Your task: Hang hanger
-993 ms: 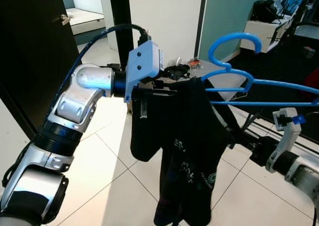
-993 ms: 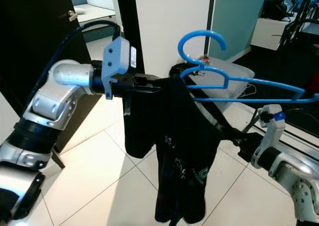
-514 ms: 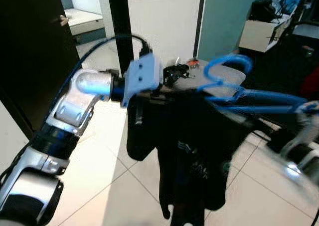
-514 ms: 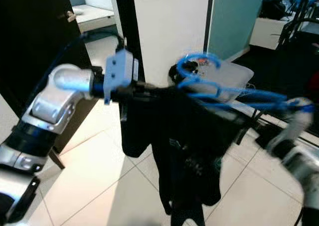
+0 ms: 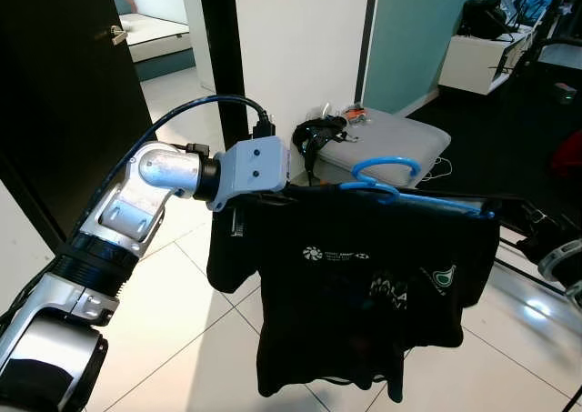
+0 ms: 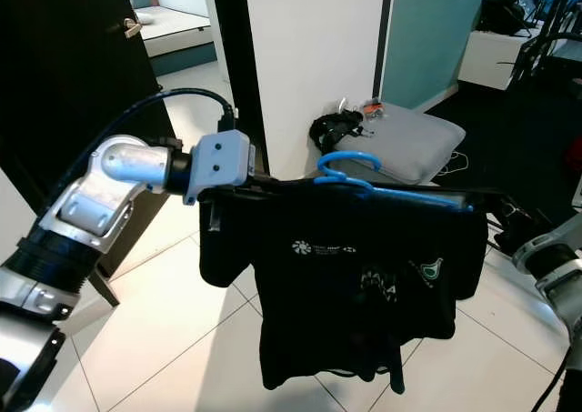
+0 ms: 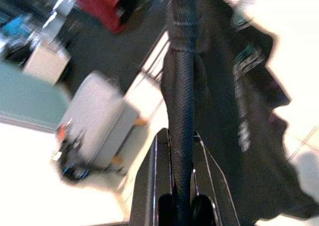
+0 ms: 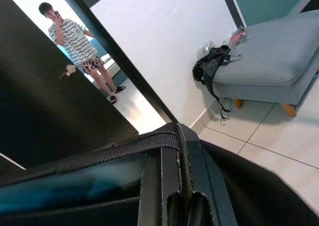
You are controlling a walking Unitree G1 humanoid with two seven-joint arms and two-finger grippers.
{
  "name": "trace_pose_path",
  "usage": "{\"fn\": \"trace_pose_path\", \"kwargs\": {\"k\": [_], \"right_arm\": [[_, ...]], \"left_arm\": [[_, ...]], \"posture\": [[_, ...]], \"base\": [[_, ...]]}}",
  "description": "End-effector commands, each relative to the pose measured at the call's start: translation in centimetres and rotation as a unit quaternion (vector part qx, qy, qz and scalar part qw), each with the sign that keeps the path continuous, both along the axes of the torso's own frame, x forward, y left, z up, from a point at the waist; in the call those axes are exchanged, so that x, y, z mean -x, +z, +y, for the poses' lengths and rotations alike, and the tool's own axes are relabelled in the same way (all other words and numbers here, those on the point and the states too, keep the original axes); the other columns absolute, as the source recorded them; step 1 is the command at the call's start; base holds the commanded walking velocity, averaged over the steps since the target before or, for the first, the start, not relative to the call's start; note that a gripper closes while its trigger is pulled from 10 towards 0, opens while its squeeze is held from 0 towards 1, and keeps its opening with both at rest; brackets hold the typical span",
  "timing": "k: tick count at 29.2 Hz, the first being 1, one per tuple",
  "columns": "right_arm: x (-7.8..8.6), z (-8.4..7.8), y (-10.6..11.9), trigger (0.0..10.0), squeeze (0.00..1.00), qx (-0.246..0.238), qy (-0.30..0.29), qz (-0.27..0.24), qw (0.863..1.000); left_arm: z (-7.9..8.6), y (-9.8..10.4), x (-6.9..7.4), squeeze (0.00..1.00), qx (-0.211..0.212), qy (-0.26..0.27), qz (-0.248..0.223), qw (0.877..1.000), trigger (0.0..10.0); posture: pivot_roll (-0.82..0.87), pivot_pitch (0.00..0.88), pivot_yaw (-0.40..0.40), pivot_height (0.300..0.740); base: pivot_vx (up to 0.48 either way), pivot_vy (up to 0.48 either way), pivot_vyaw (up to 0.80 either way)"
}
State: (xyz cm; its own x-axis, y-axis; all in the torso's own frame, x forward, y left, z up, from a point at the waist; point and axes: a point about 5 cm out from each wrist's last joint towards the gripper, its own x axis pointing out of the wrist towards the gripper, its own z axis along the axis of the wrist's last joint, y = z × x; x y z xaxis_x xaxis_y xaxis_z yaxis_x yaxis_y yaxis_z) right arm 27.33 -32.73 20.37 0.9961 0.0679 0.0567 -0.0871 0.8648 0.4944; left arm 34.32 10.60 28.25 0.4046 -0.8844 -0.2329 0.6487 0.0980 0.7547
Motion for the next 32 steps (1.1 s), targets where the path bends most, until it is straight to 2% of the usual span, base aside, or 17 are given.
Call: {"fn": "trace_pose_path", "kwargs": {"k": [1, 5, 12, 15, 17, 18, 19, 21, 25, 28, 29, 32], "right_arm": [[-0.1, -0.4, -0.2, 0.0, 0.0, 0.001, -0.023, 0.006, 1.0], [-0.2, 0.0, -0.2, 0.0, 0.0, 0.005, -0.017, 0.006, 1.0], [-0.6, 0.9, 0.0, 0.0, 0.0, 0.018, 0.001, 0.007, 1.0], [-1.0, 2.2, 0.2, 0.0, 0.0, 0.044, 0.033, 0.008, 0.998], [-1.0, 2.2, 0.2, 0.0, 0.0, 0.044, 0.033, 0.008, 0.998], [-1.0, 2.5, 0.2, 0.0, 0.0, 0.053, 0.043, 0.01, 0.998], [-1.0, 2.5, 0.2, 0.0, 0.0, 0.053, 0.043, 0.01, 0.998], [-0.9, 3.0, 0.4, 0.0, 0.0, 0.078, 0.073, 0.013, 0.994], [-0.9, 3.1, 0.5, 0.0, 0.0, 0.088, 0.084, 0.012, 0.993], [-0.1, 3.3, 1.1, 0.0, 0.0, 0.118, 0.137, 0.016, 0.983], [-0.1, 3.3, 1.1, 0.0, 0.0, 0.118, 0.137, 0.016, 0.983], [0.9, 3.6, 1.2, 0.0, 0.0, 0.144, 0.193, 0.029, 0.97]], "left_arm": [[1.1, 0.6, -0.9, 0.0, 0.009, 0.059, -0.01, 0.998, 10.0], [0.5, 0.5, -1.3, 0.0, 0.022, 0.083, -0.009, 0.996, 10.0], [-1.4, -1.2, -0.9, 0.0, 0.02, 0.063, 0.008, 0.998, 10.0], [-3.8, -2.6, 1.3, 0.0, 0.029, -0.03, 0.03, 0.999, 10.0], [-3.8, -2.6, 1.3, 0.0, 0.029, -0.03, 0.03, 0.999, 10.0], [-4.1, -2.9, 1.7, 0.0, 0.027, -0.051, 0.034, 0.998, 10.0], [-4.1, -2.9, 1.7, 0.0, 0.027, -0.051, 0.034, 0.998, 10.0], [-3.8, -3.5, 2.3, 0.0, -0.001, -0.077, 0.04, 0.996, 10.0], [-3.6, -3.7, 2.4, 0.0, -0.013, -0.081, 0.042, 0.996, 10.0], [-2.2, -3.6, 1.8, 0.0, -0.036, -0.063, 0.037, 0.997, 10.0], [-2.2, -3.6, 1.8, 0.0, -0.036, -0.063, 0.037, 0.997, 10.0], [-1.0, -3.2, 0.9, 0.0, -0.044, -0.027, 0.03, 0.998, 10.0]], "posture": [[0.1, 0.0, 0.031, 0.74], [0.1, 0.0, 0.034, 0.74], [0.1, 0.0, 0.033, 0.74], [0.09, 0.0, 0.032, 0.74], [0.09, 0.0, 0.032, 0.74], [0.09, 0.0, 0.032, 0.74], [0.09, 0.0, 0.032, 0.74], [0.09, 0.0, 0.03, 0.74], [0.09, 0.0, 0.03, 0.74], [0.09, 0.0, 0.029, 0.74], [0.09, 0.0, 0.029, 0.74], [0.08, 0.0, 0.027, 0.74]], "base": [[0.0, 0.0, 0.0], [0.0, 0.0, 0.0], [0.0, 0.0, 0.0], [0.0, 0.0, 0.0], [0.0, 0.0, 0.0], [0.0, 0.0, 0.0], [0.0, 0.0, 0.0], [0.0, 0.0, 0.0], [0.0, 0.0, 0.0], [0.0, 0.0, 0.0], [0.0, 0.0, 0.0], [0.0, 0.0, 0.0]]}}
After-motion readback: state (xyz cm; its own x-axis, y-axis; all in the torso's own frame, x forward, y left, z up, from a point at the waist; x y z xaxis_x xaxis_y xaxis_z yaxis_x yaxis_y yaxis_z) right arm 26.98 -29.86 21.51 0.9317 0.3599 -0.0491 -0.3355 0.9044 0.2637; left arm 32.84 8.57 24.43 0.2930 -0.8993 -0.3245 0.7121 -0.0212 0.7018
